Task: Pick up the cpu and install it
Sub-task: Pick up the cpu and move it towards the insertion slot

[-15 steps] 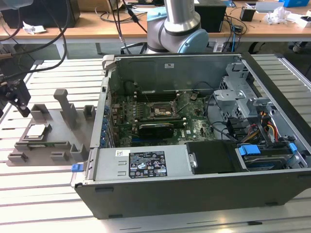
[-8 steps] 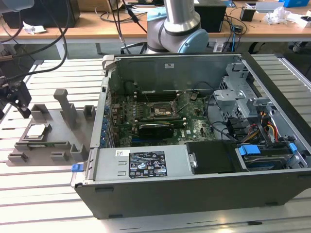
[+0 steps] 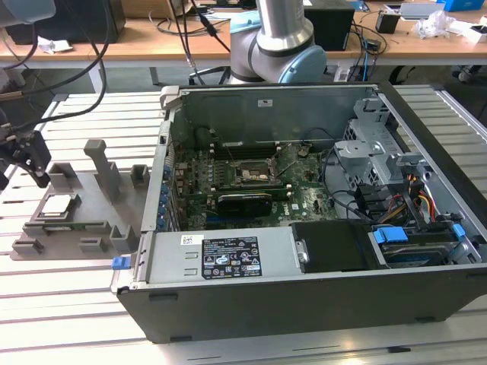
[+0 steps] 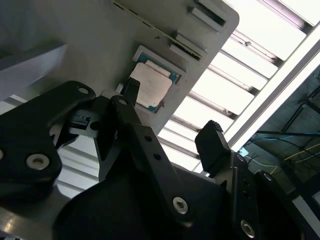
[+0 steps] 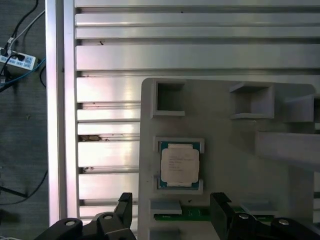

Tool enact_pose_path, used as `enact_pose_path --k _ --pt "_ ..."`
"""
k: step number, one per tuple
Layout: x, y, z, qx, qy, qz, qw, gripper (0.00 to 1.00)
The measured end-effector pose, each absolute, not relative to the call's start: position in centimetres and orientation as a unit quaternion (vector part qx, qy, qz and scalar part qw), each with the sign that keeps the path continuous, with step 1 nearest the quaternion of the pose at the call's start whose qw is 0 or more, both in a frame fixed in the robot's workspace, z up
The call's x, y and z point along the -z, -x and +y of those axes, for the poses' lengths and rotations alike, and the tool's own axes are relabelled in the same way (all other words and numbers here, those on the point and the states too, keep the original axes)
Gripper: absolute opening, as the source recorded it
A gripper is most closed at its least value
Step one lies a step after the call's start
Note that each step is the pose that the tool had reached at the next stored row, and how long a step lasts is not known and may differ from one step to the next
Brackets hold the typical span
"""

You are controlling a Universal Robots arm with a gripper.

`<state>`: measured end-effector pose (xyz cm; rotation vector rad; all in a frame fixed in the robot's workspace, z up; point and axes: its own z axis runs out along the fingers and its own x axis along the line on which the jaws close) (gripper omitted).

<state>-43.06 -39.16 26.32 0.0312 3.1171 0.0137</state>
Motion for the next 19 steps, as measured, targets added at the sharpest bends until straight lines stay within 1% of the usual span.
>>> enact_pose_path --k 19 --pt "-24.9 43.1 -39.2 -0.004 -0.01 1.0 0.012 0.72"
